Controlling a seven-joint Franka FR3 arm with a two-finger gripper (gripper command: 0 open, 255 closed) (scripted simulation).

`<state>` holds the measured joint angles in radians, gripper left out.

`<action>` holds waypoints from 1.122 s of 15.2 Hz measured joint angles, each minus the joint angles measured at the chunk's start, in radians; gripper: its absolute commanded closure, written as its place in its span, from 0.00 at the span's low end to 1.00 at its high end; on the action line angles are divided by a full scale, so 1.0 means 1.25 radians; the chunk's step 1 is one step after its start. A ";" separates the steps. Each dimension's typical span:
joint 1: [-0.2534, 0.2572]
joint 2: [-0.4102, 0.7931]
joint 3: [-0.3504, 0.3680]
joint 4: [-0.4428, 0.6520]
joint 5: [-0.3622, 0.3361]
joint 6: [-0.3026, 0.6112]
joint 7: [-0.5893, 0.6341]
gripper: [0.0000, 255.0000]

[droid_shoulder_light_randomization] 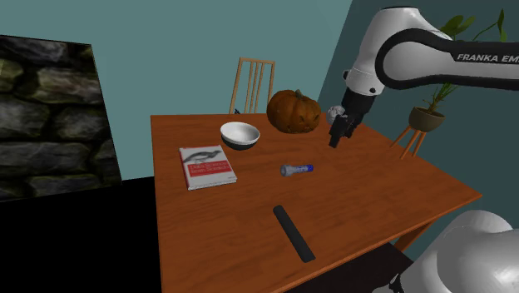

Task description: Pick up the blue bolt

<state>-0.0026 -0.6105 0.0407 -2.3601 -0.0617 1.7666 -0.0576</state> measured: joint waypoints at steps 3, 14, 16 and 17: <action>-0.002 0.072 -0.004 -0.001 0.007 0.073 0.005 0.00; -0.011 0.374 -0.036 0.064 0.041 0.312 -0.016 0.00; -0.011 0.435 -0.037 0.092 0.052 0.344 -0.020 0.00; -0.013 0.469 -0.039 0.108 0.057 0.363 -0.024 0.00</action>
<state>-0.0184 -0.0238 -0.0083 -2.2249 0.0098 2.2207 -0.0872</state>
